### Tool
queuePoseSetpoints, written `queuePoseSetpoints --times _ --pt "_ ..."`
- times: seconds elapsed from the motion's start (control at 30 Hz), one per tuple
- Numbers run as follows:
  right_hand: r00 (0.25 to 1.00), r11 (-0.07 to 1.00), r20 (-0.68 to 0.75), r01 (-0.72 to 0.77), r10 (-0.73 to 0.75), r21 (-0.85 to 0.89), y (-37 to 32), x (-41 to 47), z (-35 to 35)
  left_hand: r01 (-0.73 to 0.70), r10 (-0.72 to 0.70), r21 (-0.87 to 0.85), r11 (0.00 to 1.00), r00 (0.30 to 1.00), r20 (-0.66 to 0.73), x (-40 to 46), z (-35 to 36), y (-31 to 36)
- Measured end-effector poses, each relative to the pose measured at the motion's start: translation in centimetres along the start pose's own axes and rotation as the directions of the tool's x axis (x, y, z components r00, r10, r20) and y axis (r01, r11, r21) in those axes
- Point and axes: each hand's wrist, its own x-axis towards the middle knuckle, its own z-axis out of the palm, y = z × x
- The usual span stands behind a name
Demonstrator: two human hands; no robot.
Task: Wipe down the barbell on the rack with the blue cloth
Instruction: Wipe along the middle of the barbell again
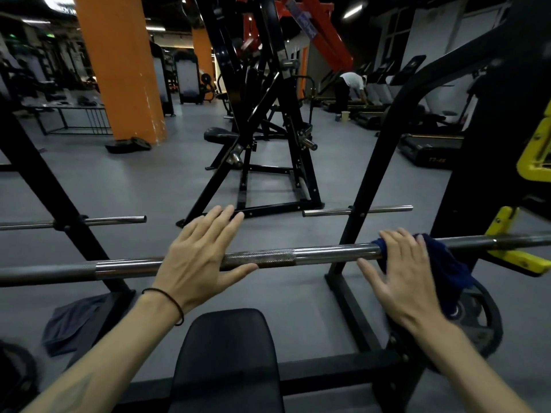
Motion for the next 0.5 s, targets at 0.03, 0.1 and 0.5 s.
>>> queuePoseSetpoints --times 0.03,0.1,0.5 --pt "0.997 0.997 -0.054 -0.046 0.049 0.06 -2.3 -0.2 0.6 0.035 -0.035 0.019 0.999 0.999 0.032 -0.1 -0.1 0.0" --pt "0.995 0.986 -0.1 -0.012 0.029 0.167 -8.0 -0.7 2.1 0.058 -0.061 0.044 0.997 0.996 0.064 -0.2 0.0 0.4" --pt "0.977 0.974 -0.037 0.212 -0.21 0.084 -2.3 0.2 1.1 0.1 -0.107 0.078 0.992 0.991 0.085 0.1 0.1 0.7"
